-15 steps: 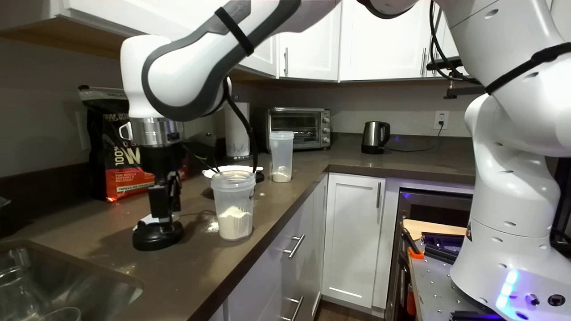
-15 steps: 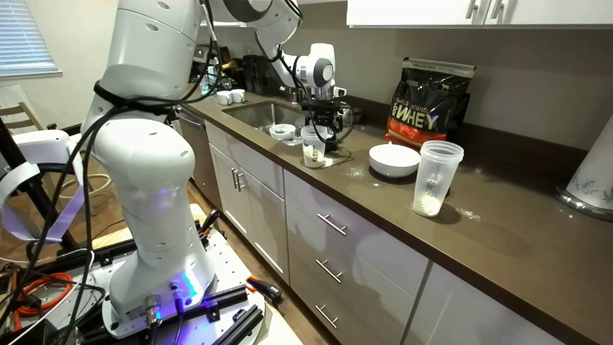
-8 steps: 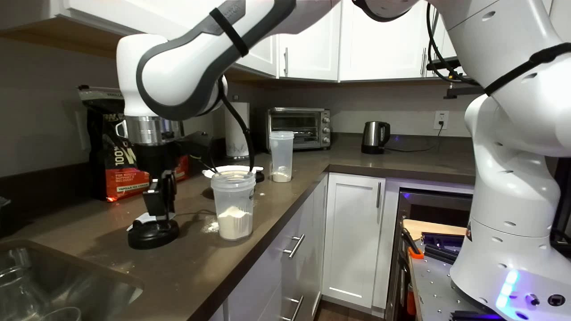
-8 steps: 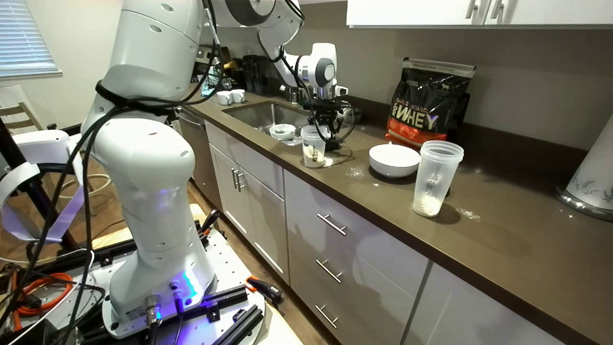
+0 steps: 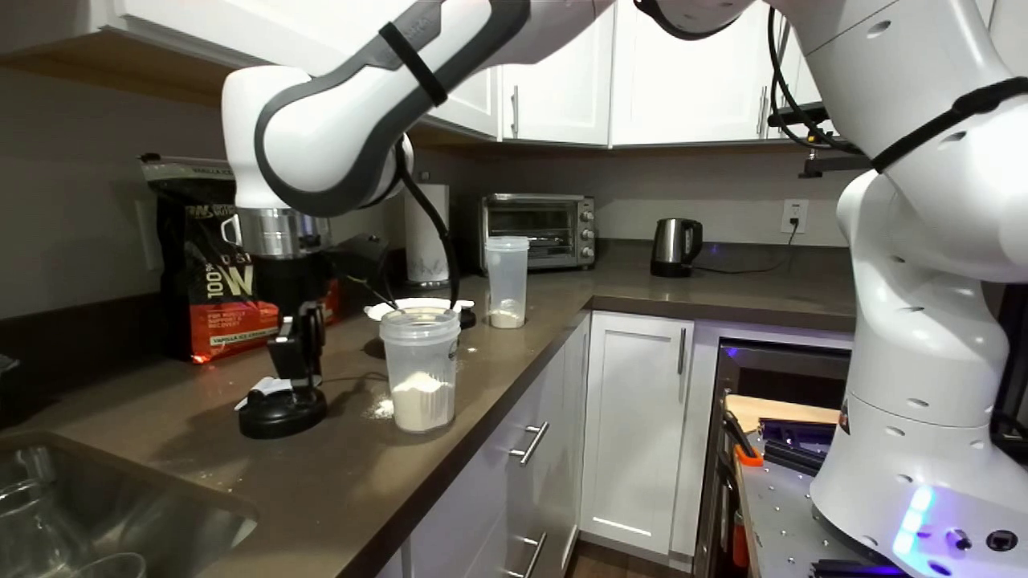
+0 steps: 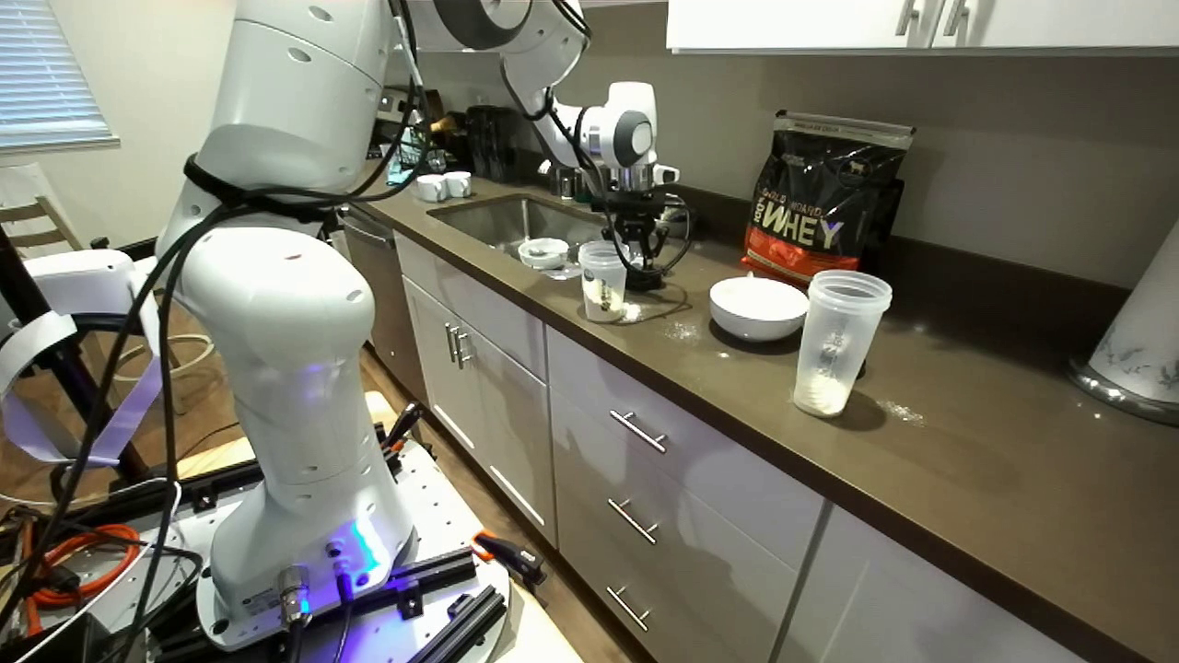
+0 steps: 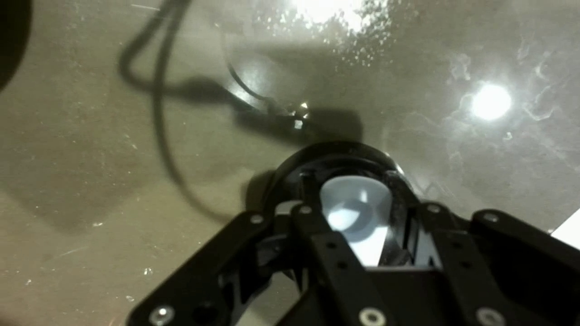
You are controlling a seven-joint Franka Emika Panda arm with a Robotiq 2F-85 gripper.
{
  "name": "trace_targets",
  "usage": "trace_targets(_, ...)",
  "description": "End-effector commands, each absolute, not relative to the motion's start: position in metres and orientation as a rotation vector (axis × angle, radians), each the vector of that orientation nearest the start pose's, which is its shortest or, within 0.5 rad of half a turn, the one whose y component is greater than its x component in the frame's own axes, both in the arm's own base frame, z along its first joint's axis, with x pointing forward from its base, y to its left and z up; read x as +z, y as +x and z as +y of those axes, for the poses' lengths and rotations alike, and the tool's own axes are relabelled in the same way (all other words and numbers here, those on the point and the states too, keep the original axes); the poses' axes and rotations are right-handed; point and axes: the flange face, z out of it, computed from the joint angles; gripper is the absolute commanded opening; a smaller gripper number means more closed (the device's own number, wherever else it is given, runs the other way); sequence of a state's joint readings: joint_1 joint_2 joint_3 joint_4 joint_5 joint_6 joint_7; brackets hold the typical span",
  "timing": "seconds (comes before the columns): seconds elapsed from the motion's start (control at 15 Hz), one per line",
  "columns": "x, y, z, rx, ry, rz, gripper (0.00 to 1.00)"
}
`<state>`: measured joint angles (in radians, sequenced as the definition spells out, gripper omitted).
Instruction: Place the lid on the shorter shaker bottle
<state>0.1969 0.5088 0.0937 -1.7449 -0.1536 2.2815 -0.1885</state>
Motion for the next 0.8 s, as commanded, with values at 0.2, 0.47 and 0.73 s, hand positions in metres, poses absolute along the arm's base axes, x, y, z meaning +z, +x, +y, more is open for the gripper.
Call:
trace_targets(0.2,0.295,0.646,0.160,-0.075,-3.127,-0.880,0.14)
trace_targets(0.47,0.310,0.646,0.149,-0.088,-3.135,-0.890,0.14)
trace_targets(0.73,0.334,0.642,0.143,-0.130,-3.134,-0.894,0.14)
